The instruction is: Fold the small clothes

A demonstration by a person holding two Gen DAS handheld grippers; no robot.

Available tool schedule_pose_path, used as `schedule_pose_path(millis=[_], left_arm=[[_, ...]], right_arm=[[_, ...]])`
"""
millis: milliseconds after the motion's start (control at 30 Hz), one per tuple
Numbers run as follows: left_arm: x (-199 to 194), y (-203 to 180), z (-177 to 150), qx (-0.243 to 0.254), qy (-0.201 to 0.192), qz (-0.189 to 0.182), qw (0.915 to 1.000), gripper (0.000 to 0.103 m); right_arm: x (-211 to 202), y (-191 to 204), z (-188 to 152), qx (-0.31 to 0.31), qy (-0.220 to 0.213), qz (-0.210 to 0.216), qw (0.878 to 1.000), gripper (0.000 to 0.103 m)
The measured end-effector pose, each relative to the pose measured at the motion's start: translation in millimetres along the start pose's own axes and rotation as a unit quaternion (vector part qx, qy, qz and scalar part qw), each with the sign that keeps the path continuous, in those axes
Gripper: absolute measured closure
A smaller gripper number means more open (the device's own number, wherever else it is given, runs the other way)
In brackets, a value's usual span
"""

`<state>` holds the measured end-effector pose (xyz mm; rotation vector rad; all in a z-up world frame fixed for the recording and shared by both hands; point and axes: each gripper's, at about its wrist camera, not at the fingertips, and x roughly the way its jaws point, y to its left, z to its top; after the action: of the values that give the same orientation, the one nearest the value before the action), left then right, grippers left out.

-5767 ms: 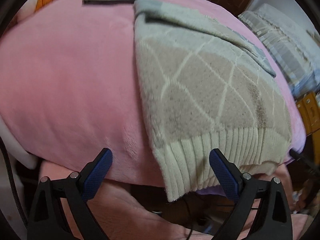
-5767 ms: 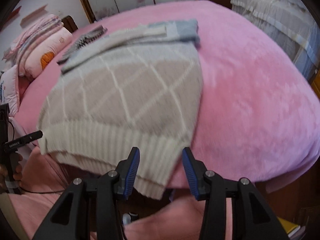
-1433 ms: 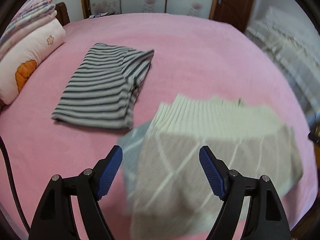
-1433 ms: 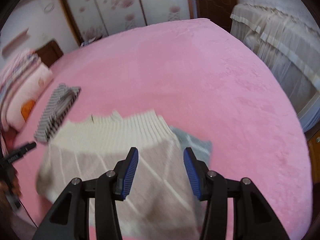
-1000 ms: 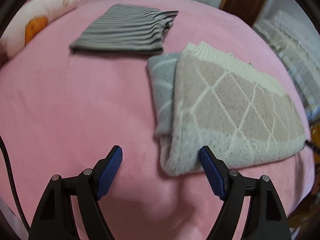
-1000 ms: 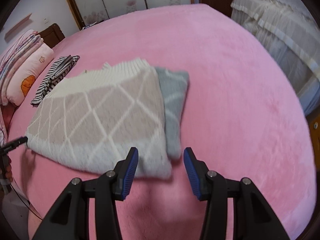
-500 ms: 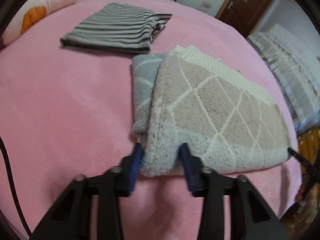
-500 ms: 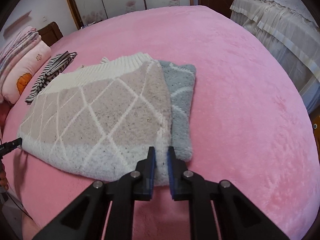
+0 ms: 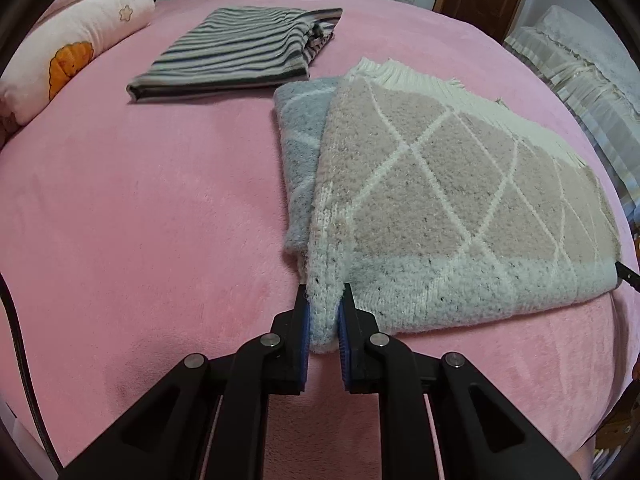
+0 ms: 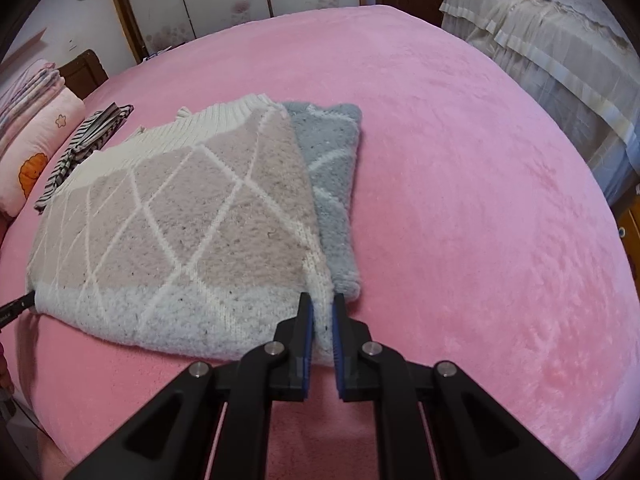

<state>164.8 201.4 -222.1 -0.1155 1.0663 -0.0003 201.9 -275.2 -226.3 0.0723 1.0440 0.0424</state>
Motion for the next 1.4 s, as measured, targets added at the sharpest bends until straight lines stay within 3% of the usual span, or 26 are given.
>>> schedule_pose_path(millis=[67, 167, 200, 333, 467, 700, 933, 1100, 1133, 1167, 1200, 1233, 1300, 1400], left_arm=[[-4, -2, 4, 0.010, 0.003, 0.002, 0.9999, 0.084], [-15, -4, 15, 0.019, 0.010, 0.025, 0.9995, 0.045], [-19, -4, 19, 0.020, 0.006, 0.028, 0.9994, 0.039], [-40, -9, 49, 0.037, -0.033, 0.031, 0.9983, 0.038], [-32, -25, 93, 0.051, -0.050, 0.033, 0.9969, 0.038], [25, -41, 153, 0.043, -0.024, 0.027, 0.9984, 0.038], [68, -43, 171, 0.038, -0.001, 0.040, 0.9985, 0.038], [82, -43, 175, 0.018, -0.003, 0.027, 0.9995, 0.038], [83, -44, 174, 0.024, -0.004, 0.032, 0.9992, 0.040], [85, -48, 173, 0.039, -0.006, 0.046, 0.9982, 0.059], [86, -53, 171, 0.059, -0.007, 0.062, 0.9963, 0.091], [89, -59, 170, 0.080, -0.003, 0.078, 0.9937, 0.093], [92, -74, 163, 0.122, -0.015, 0.128, 0.9841, 0.095], [94, -77, 159, 0.126, -0.026, 0.161, 0.9786, 0.095]], right_arm=[[-5, 5, 3, -0.016, -0.002, -0.004, 1.000, 0.094], [-19, 12, 14, -0.035, -0.008, -0.012, 0.999, 0.086], [-25, 15, 19, -0.042, -0.017, -0.014, 0.999, 0.084], [-45, 27, 45, -0.068, -0.059, -0.013, 0.996, 0.063], [-31, 43, 80, -0.090, -0.063, -0.013, 0.994, 0.063], [26, 44, 138, -0.054, -0.026, 0.012, 0.998, 0.063], [69, 26, 149, -0.003, 0.019, 0.055, 0.998, 0.063], [76, 25, 146, 0.005, 0.018, 0.079, 0.997, 0.063], [78, 27, 146, -0.001, 0.020, 0.080, 0.997, 0.063], [78, 29, 146, -0.009, 0.020, 0.077, 0.997, 0.065], [78, 32, 144, -0.021, 0.016, 0.066, 0.997, 0.069], [79, 35, 145, -0.029, 0.016, 0.058, 0.998, 0.086], [79, 36, 143, -0.039, 0.011, 0.038, 0.998, 0.091], [76, 30, 141, -0.035, -0.001, 0.015, 0.999, 0.093]])
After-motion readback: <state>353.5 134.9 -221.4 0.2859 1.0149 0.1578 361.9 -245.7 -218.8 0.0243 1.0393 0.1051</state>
